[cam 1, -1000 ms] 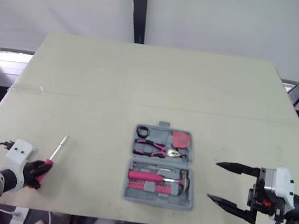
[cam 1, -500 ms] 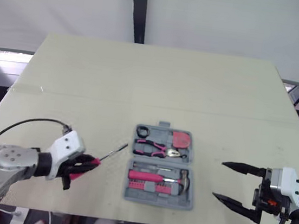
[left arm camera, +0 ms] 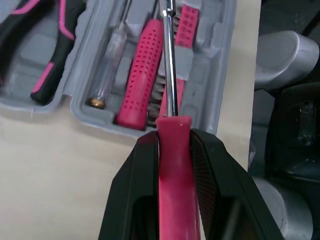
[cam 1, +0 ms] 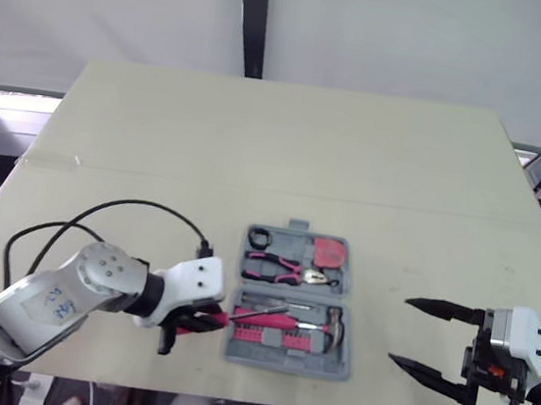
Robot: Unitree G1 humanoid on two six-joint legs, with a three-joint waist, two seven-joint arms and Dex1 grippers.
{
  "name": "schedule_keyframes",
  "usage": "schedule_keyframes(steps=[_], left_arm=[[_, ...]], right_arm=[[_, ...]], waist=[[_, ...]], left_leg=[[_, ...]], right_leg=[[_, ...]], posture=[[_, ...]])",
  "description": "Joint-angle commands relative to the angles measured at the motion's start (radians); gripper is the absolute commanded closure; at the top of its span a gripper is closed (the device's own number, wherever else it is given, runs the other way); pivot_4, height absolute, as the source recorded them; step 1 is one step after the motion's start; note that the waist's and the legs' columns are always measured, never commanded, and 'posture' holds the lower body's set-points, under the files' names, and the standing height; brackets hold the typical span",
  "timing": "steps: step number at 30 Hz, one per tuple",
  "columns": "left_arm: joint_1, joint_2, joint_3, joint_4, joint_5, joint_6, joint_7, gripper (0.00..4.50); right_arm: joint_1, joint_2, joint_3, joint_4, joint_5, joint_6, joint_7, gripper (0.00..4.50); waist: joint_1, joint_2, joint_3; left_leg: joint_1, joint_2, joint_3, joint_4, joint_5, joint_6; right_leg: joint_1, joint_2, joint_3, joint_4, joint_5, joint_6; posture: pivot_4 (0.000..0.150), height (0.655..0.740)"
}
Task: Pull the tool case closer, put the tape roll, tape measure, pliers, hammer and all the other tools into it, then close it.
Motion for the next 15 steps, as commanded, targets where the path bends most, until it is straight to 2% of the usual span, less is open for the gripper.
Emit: schedule_keyframes(steps=[1,6,15], left_arm=[[-0.041,-0.020,-0.046,-0.039,0.003,0.041,0.012,3.95],[-0.174,-0.098,-0.300,-0.009,0.093,0.097,0.046,3.95],[-0.279,-0.192,-0.443,0.035,0.142,0.175,0.094,3.95]], right_arm=[[0.011,-0.009,-0.031,-0.032,0.016,-0.006,0.017,0.00],[0.047,-0.025,-0.069,-0.045,0.030,0.002,0.042,0.00],[0.079,-0.062,-0.096,-0.030,-0.002,-0.025,0.105,0.00]], waist=[[-0.001,0.000,0.000],[0.000,0.000,0.000],[0.001,-0.001,0.001]], left_leg=[[0.000,0.000,0.000,0.000,0.000,0.000],[0.000,0.000,0.000,0.001,0.000,0.000],[0.000,0.000,0.000,0.002,0.000,0.000]], right_leg=[[0.000,0.000,0.000,0.000,0.000,0.000],[0.000,0.000,0.000,0.000,0.000,0.000],[0.000,0.000,0.000,0.000,0.000,0.001]], posture=[[0.150,0.7400],[0.150,0.7400],[0.150,0.7400]])
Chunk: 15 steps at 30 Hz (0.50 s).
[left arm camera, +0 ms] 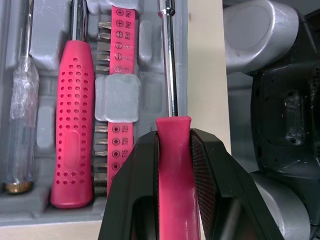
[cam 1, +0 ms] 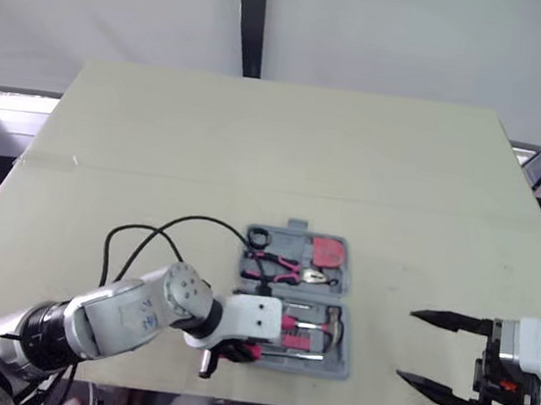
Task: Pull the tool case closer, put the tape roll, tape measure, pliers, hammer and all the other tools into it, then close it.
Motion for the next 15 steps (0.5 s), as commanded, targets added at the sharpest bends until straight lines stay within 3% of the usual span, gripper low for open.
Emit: schedule_keyframes(steps=[1,15], left_arm=[[-0.032,-0.015,-0.029,0.009,0.025,0.018,0.018,3.95],[-0.177,-0.146,-0.159,0.080,0.025,0.085,0.025,3.95]], right_arm=[[-0.002,-0.014,-0.040,0.002,0.009,-0.017,0.032,0.00],[-0.042,-0.029,-0.008,0.040,-0.023,-0.037,0.065,0.00]], waist=[[0.000,0.000,0.000],[0.001,0.000,0.000]], left_leg=[[0.000,0.000,0.000,0.000,0.000,0.000],[0.000,0.000,0.000,0.001,0.000,0.000]], right_leg=[[0.000,0.000,0.000,0.000,0.000,0.000],[0.000,0.000,0.000,0.001,0.000,0.000]], posture=[[0.150,0.7400],[0.150,0.7400]])
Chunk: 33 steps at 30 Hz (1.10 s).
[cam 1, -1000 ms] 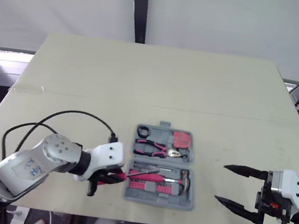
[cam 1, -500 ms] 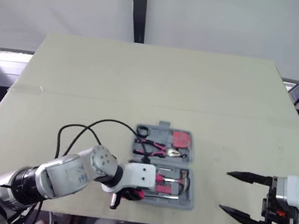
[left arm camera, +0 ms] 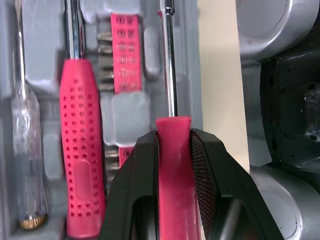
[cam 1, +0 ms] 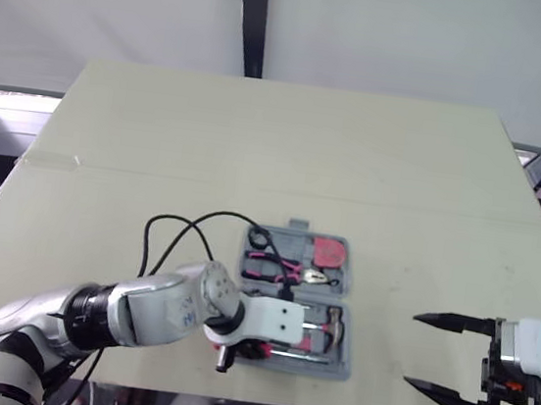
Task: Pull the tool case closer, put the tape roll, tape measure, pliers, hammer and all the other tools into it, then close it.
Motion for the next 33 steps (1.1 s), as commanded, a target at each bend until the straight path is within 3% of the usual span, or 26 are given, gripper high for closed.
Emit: schedule_keyframes(steps=[1,11,33], left_arm=[[-0.013,-0.049,-0.004,-0.005,0.000,0.021,0.020,3.95],[-0.031,-0.144,0.006,0.027,-0.017,0.127,0.083,3.95],[-0.050,-0.150,-0.053,0.073,-0.028,0.089,0.096,3.95]], right_arm=[[-0.001,-0.006,-0.009,-0.005,0.003,-0.017,0.020,0.00],[0.004,-0.005,-0.023,-0.015,0.009,-0.006,0.013,0.00],[0.018,0.000,-0.037,-0.034,0.012,0.007,-0.004,0.00]], waist=[[0.000,0.000,0.000],[0.001,0.000,0.000],[0.000,0.000,0.000]], left_leg=[[0.000,0.000,0.000,0.000,0.000,0.000],[0.000,0.000,0.000,0.001,0.000,0.000],[0.000,0.000,0.000,0.001,0.000,0.000]], right_leg=[[0.000,0.000,0.000,0.000,0.000,0.000],[0.000,0.000,0.000,0.000,0.000,0.000],[0.000,0.000,0.000,0.000,0.000,0.000]], posture=[[0.150,0.7400],[0.150,0.7400],[0.150,0.7400]])
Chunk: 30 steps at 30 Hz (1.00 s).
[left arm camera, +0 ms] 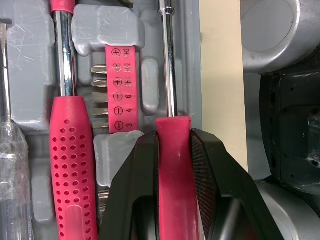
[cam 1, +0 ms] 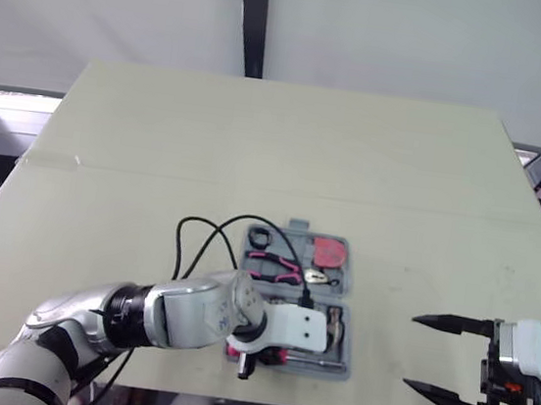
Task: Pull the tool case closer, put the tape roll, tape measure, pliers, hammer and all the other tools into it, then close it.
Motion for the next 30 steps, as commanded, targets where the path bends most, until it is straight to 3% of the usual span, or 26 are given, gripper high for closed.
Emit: schedule_keyframes(steps=[1,9,11,13,16,20,21,23,28,30], left_arm=[[-0.019,-0.011,-0.015,0.018,0.005,-0.031,0.002,3.95],[-0.022,-0.010,-0.024,0.030,0.001,-0.047,-0.007,3.95],[-0.020,-0.009,-0.016,0.027,-0.009,-0.039,-0.013,3.05],[-0.015,-0.009,-0.002,0.021,-0.012,-0.026,-0.008,2.48],[-0.011,-0.027,0.059,0.006,-0.040,0.031,-0.005,1.11],[0.007,-0.044,0.136,-0.028,-0.078,0.084,0.003,1.11],[0.012,-0.044,0.152,-0.035,-0.077,0.084,0.013,1.60],[0.034,-0.054,0.210,-0.046,-0.085,0.093,0.029,2.07],[0.172,-0.023,0.331,-0.091,-0.063,-0.136,0.045,4.49],[0.268,0.001,0.381,-0.102,-0.038,-0.279,0.056,4.49]], right_arm=[[0.008,0.001,-0.037,-0.031,0.012,0.003,-0.006,0.00],[0.011,0.005,-0.034,-0.040,0.011,0.004,-0.019,0.00],[0.012,0.006,-0.032,-0.041,0.012,0.005,-0.021,0.00],[0.012,0.008,-0.031,-0.042,0.012,0.004,-0.022,0.00],[0.011,0.009,-0.026,-0.040,0.012,0.002,-0.023,0.00],[0.001,0.010,-0.012,-0.033,0.009,-0.001,-0.024,0.00],[-0.003,0.009,-0.010,-0.032,0.009,0.000,-0.024,0.00],[-0.008,0.009,-0.007,-0.031,0.010,0.002,-0.024,0.00],[-0.006,0.010,-0.015,-0.035,0.014,0.008,-0.020,0.00],[0.001,0.015,-0.024,-0.040,0.021,0.011,-0.022,0.00]], waist=[[0.001,0.000,0.000],[0.000,0.000,0.000],[0.000,0.000,0.000],[0.000,0.000,0.000],[0.000,0.000,0.000],[-0.001,0.000,0.000],[-0.001,0.000,0.000],[0.000,0.000,0.000],[-0.001,0.000,0.000],[-0.001,0.000,0.000]], left_leg=[[0.000,0.000,0.000,0.000,0.000,0.000],[0.000,0.000,0.000,0.000,0.000,0.000],[0.000,0.000,0.000,0.000,0.000,0.000],[0.000,0.000,0.000,0.000,0.000,0.000],[0.000,0.000,0.000,0.001,0.000,0.000],[0.000,0.000,0.000,0.001,0.000,0.000],[0.000,0.000,0.000,0.001,0.000,0.000],[0.000,0.000,0.000,0.001,0.000,0.000],[0.000,0.000,0.000,0.001,0.000,0.000],[0.000,0.000,0.000,0.001,0.000,0.000]], right_leg=[[0.000,0.000,0.000,0.000,0.000,0.000],[0.000,0.000,0.000,0.000,0.000,0.000],[0.000,0.000,0.000,0.000,0.000,0.000],[0.000,0.000,0.000,0.000,0.000,0.000],[0.000,0.000,0.000,0.001,0.000,0.000],[0.000,0.000,0.000,0.001,0.000,0.000],[0.000,0.000,0.000,0.001,0.000,0.000],[0.000,0.000,0.000,0.001,0.000,0.000],[0.000,0.000,0.000,0.001,0.000,0.000],[0.000,0.000,0.000,0.001,0.000,0.000]], posture=[[0.150,0.7400],[0.150,0.7400],[0.150,0.7400],[0.150,0.7400],[0.150,0.7400],[0.150,0.7400],[0.150,0.7400],[0.150,0.7400],[0.150,0.7400],[0.150,0.7400]])
